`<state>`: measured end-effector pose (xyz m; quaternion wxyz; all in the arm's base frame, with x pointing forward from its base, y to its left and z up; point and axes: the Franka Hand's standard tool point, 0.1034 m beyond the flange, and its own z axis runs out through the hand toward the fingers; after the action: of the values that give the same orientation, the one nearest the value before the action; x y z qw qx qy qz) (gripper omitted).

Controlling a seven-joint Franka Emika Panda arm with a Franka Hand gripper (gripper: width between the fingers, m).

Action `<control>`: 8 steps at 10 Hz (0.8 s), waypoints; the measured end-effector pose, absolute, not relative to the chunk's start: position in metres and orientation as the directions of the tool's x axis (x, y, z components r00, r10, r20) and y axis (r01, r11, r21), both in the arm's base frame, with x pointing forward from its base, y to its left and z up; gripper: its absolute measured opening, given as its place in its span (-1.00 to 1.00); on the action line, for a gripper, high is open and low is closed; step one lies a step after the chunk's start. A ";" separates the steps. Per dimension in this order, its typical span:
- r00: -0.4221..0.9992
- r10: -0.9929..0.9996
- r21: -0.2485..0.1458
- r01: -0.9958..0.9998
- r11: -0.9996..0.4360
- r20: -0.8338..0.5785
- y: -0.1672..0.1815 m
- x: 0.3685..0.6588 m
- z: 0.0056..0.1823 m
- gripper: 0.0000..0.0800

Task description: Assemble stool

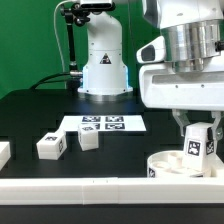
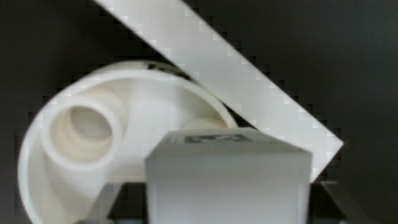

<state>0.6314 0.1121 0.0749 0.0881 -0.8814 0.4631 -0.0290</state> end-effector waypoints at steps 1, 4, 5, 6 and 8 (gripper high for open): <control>0.495 -0.868 -0.200 -0.856 -0.477 -0.047 0.113 0.632 0.074 -0.15; 0.265 -0.958 -0.230 -0.945 -0.234 -0.114 0.114 0.634 0.076 -0.15; 0.180 -0.973 -0.229 -0.963 -0.144 -0.143 0.114 0.635 0.076 -0.15; 0.113 -0.979 -0.225 -0.971 -0.074 -0.167 0.114 0.636 0.077 -0.15; -0.056 -0.974 -0.202 -0.974 0.101 -0.220 0.117 0.636 0.076 -0.15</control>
Offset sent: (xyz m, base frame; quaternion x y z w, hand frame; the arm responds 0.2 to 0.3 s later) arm -0.0067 -0.0001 -0.0033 0.0424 -0.0085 0.2255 0.9733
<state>0.6358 0.1173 0.0758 0.1511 -0.6703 0.7266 0.0001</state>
